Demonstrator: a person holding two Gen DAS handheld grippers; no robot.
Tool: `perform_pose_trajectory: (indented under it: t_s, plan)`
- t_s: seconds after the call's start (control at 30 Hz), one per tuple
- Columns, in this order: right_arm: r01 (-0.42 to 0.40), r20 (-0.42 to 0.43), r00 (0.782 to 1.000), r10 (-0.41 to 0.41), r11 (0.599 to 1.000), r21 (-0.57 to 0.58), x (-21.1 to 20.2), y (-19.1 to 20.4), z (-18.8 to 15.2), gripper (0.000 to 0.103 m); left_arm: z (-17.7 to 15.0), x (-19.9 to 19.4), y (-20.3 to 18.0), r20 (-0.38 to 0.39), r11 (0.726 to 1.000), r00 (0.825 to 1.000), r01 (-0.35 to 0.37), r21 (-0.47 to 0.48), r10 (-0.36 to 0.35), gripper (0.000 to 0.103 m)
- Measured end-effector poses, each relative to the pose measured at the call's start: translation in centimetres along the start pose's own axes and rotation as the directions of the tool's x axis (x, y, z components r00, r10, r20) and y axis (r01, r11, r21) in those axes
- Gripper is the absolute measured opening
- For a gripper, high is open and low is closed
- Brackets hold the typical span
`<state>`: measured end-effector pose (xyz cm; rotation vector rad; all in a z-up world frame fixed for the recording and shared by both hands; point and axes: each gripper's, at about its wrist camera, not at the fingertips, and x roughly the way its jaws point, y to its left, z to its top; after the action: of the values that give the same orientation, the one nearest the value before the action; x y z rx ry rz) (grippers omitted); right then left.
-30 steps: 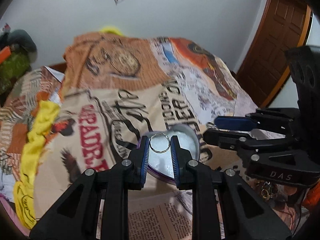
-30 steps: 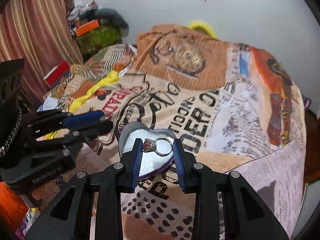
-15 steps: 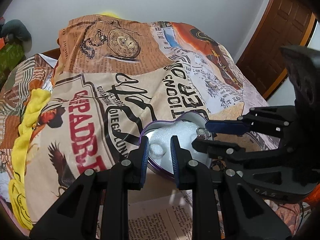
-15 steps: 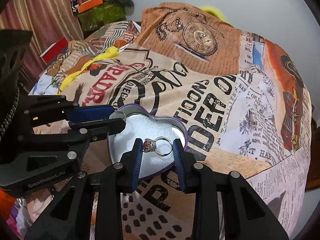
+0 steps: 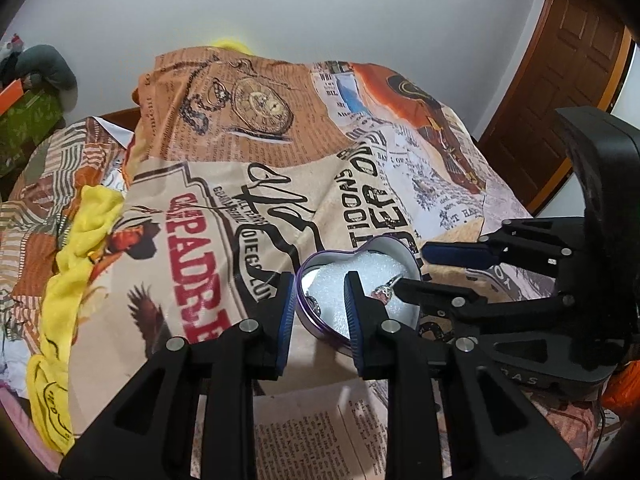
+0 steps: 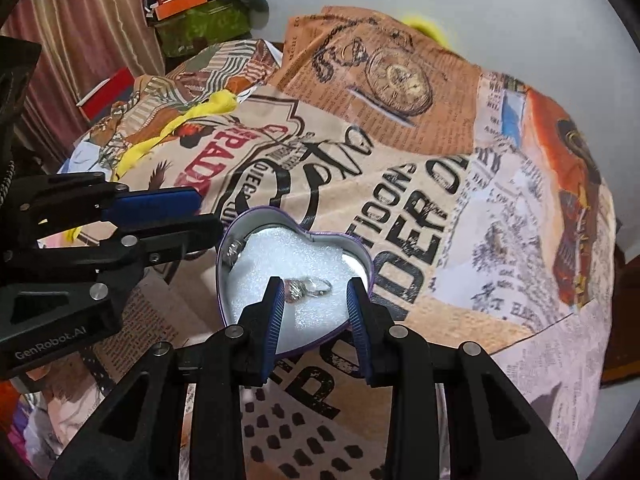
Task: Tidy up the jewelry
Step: 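Open the right gripper to drop the ring onto the foam, withdraw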
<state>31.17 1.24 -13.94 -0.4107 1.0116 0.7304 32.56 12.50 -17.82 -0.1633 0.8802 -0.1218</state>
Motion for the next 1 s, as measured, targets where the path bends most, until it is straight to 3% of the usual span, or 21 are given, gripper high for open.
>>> perform_pose_trajectory:
  t_s: [0.17,0.63,1.0]
  plan:
    - [0.036,0.051,0.998,-0.036,0.999,-0.006,-2.1,0.5,0.0,0.043,0.0,-2.2,-0.2,0.033,1.0,0.999,-0.018,0.0,0.018,0.028]
    - [0.093,0.149,0.984,-0.096,0.995,0.025,-9.0,0.8,-2.5,0.043,-1.1,-8.2,-3.6,0.109,0.998,0.994,-0.034,0.047,0.029,0.038]
    - [0.102,0.15,0.981,-0.127,0.982,0.159,-12.1,-2.6,-7.7,0.043,-3.9,-8.3,-8.2,0.061,0.996,0.998,0.021,0.092,-0.027,0.042]
